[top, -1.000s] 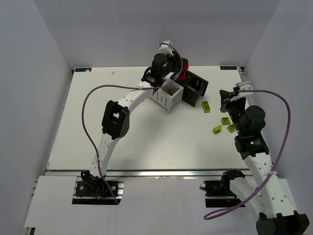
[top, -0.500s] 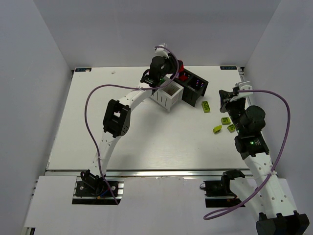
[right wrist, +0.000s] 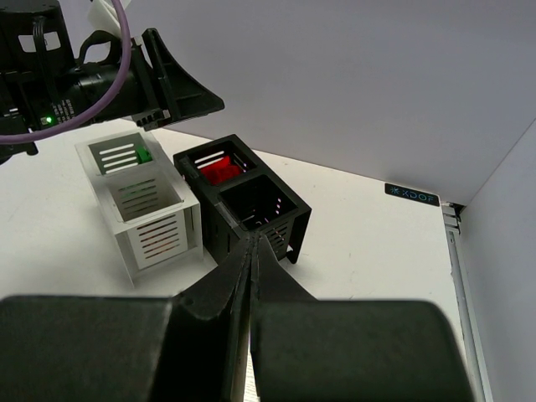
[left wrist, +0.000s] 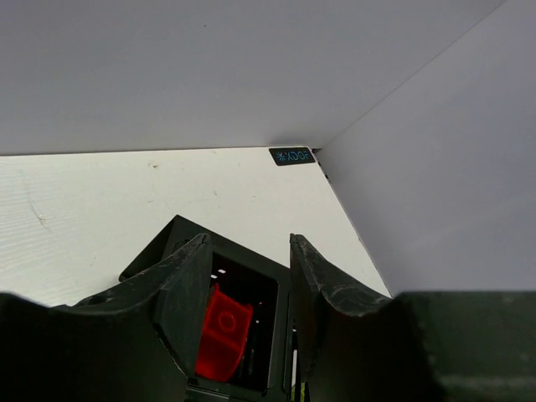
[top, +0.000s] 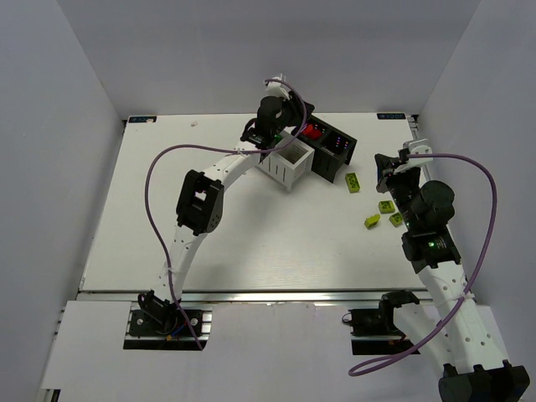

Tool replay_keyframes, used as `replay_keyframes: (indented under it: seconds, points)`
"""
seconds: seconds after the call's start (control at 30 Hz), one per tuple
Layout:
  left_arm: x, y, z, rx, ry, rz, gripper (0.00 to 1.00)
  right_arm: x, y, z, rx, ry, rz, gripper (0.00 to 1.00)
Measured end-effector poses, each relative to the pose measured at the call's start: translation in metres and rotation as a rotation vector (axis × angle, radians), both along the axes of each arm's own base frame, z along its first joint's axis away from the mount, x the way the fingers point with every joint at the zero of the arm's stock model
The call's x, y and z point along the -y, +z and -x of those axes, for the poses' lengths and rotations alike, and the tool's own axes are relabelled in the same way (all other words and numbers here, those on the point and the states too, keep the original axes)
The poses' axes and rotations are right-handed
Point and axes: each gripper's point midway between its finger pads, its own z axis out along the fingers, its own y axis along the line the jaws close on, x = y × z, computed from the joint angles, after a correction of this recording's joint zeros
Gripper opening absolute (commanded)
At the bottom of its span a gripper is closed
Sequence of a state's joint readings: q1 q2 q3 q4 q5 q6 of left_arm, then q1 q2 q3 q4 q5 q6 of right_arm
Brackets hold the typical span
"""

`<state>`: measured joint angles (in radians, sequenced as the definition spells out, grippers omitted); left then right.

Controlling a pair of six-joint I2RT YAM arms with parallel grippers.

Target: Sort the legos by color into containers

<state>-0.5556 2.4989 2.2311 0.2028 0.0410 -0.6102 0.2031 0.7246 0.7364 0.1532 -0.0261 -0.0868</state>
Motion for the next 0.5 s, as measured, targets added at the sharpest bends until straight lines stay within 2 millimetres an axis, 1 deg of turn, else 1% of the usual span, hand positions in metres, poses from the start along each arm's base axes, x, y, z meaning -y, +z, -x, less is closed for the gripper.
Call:
replay_keyframes:
  seconds: [0.23,0.27,0.33,0.37,0.4,0.47,0.5]
  points:
    - [0.000,0.000,0.000,-0.003,-0.001,0.003,0.53,0.000,0.000,0.000,-0.001,0.000,0.002,0.01]
    - [0.000,0.000,0.000,-0.004,-0.001,0.001,0.48,0.000,0.000,0.000,-0.001,0.000,0.003,0.02]
    - [0.000,0.000,0.002,-0.007,-0.006,-0.005,0.36,-0.001,-0.001,0.000,-0.001,0.003,0.007,0.07]
    - [-0.001,-0.001,0.005,-0.012,-0.013,-0.017,0.23,-0.001,-0.001,-0.001,0.001,0.007,0.015,0.12]
    - [-0.002,0.000,0.010,-0.016,-0.023,-0.026,0.19,-0.003,-0.001,0.000,0.003,0.018,0.027,0.25]
    - [-0.007,0.002,0.024,-0.027,-0.048,-0.054,0.16,-0.009,-0.003,0.001,0.007,0.057,0.053,0.38]
    - [-0.010,0.007,0.034,-0.031,-0.063,-0.064,0.16,-0.012,-0.004,0.002,0.008,0.080,0.070,0.52]
